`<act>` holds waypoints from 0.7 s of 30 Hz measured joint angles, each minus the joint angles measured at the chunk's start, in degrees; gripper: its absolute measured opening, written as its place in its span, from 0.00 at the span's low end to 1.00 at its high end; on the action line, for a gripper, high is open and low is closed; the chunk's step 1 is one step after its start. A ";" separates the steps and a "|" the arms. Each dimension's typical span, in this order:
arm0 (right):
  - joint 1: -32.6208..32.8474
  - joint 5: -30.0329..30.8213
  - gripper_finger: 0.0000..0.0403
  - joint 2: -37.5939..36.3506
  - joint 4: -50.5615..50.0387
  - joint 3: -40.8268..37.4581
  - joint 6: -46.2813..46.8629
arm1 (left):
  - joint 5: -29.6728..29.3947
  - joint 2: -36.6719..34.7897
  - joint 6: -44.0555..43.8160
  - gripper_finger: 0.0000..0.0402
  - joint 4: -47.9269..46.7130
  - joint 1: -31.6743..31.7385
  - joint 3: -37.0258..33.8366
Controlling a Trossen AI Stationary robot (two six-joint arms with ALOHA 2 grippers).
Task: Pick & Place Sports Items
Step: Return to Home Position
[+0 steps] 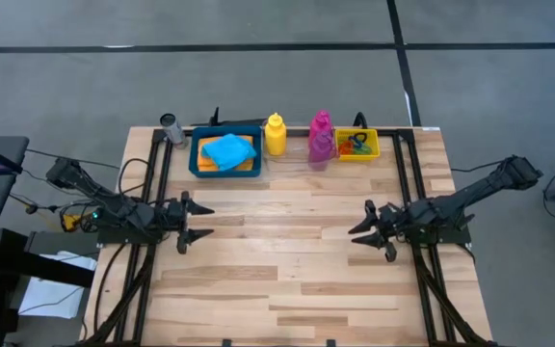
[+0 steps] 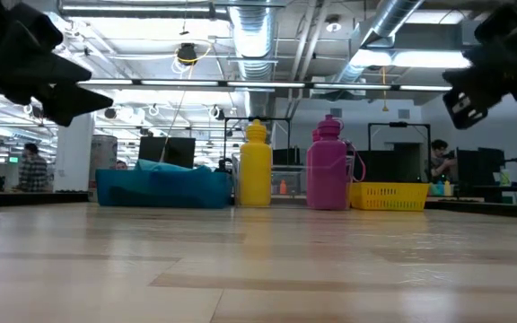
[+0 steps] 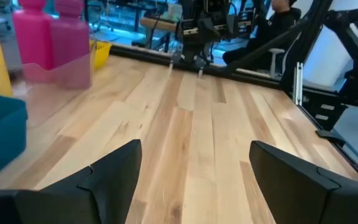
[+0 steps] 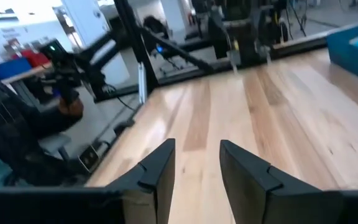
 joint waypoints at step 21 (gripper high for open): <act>-0.07 9.44 0.30 0.23 -21.13 0.00 -0.15 | -0.03 2.41 1.42 0.74 -1.58 -0.02 0.07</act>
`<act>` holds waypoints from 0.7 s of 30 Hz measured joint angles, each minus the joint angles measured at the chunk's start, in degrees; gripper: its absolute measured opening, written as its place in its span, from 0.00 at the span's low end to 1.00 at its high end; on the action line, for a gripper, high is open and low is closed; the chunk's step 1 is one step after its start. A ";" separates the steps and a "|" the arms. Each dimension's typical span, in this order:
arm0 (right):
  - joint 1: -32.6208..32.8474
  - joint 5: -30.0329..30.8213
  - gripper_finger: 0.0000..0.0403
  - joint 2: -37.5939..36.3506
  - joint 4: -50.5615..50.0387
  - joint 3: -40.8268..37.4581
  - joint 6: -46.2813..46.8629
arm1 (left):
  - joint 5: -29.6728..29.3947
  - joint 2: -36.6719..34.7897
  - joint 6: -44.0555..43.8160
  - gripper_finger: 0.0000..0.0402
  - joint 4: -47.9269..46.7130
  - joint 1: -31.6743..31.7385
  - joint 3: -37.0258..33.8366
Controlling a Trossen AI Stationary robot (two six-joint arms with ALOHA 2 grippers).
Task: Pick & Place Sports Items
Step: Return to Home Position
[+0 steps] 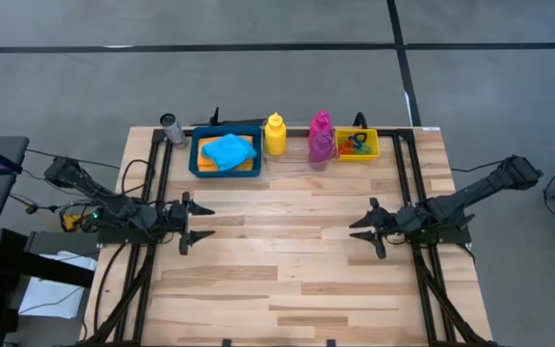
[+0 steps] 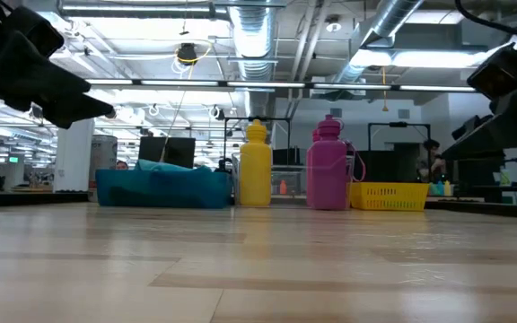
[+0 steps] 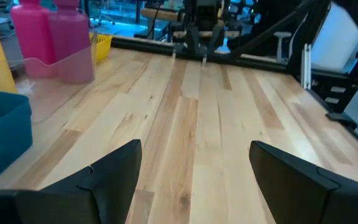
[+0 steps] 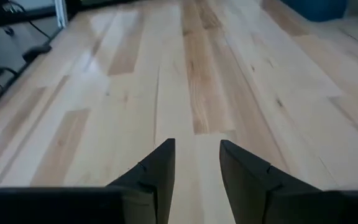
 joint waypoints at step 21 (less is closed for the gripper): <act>0.00 -0.08 0.30 0.00 26.94 0.00 -0.04 | -0.25 4.65 4.47 0.74 2.60 0.00 -0.07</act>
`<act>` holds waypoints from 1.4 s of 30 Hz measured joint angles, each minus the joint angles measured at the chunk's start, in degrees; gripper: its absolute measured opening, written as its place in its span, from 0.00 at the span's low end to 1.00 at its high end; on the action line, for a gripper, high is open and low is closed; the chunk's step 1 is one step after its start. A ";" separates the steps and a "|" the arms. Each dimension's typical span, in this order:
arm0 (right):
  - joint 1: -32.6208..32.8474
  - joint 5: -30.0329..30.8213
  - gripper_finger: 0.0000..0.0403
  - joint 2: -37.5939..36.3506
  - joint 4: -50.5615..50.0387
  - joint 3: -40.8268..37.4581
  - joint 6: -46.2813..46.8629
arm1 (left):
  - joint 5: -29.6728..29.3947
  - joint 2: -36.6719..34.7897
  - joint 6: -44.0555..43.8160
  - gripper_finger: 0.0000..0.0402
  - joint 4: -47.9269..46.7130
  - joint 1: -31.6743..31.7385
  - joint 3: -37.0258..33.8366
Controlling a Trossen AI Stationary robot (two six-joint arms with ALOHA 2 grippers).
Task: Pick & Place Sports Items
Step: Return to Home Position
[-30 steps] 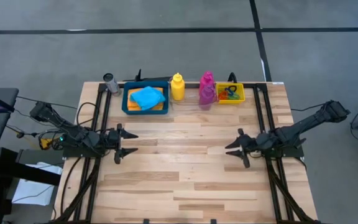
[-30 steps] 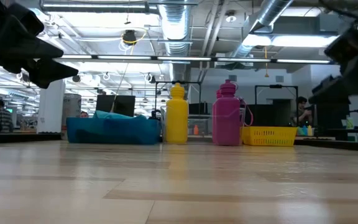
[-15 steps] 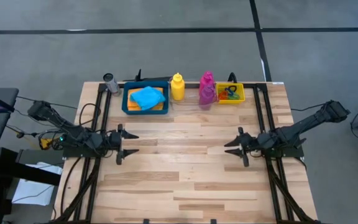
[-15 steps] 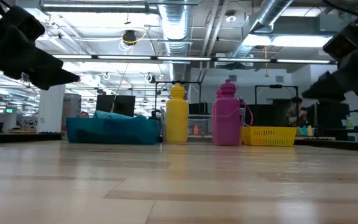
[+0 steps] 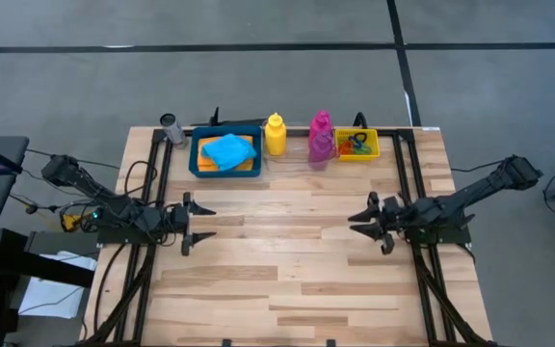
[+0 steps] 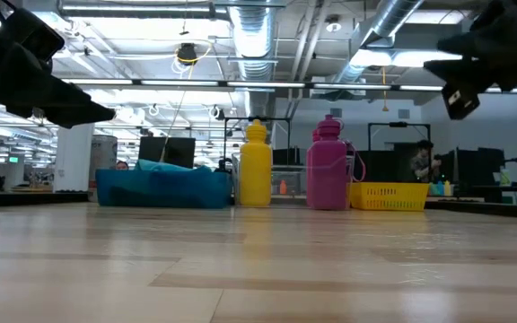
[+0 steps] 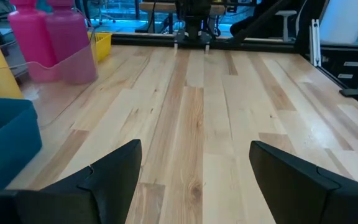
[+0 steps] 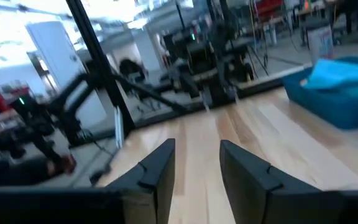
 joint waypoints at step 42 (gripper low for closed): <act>0.00 -0.03 0.30 0.01 8.76 0.00 -0.03 | 0.08 0.00 -0.02 0.74 0.13 0.01 0.00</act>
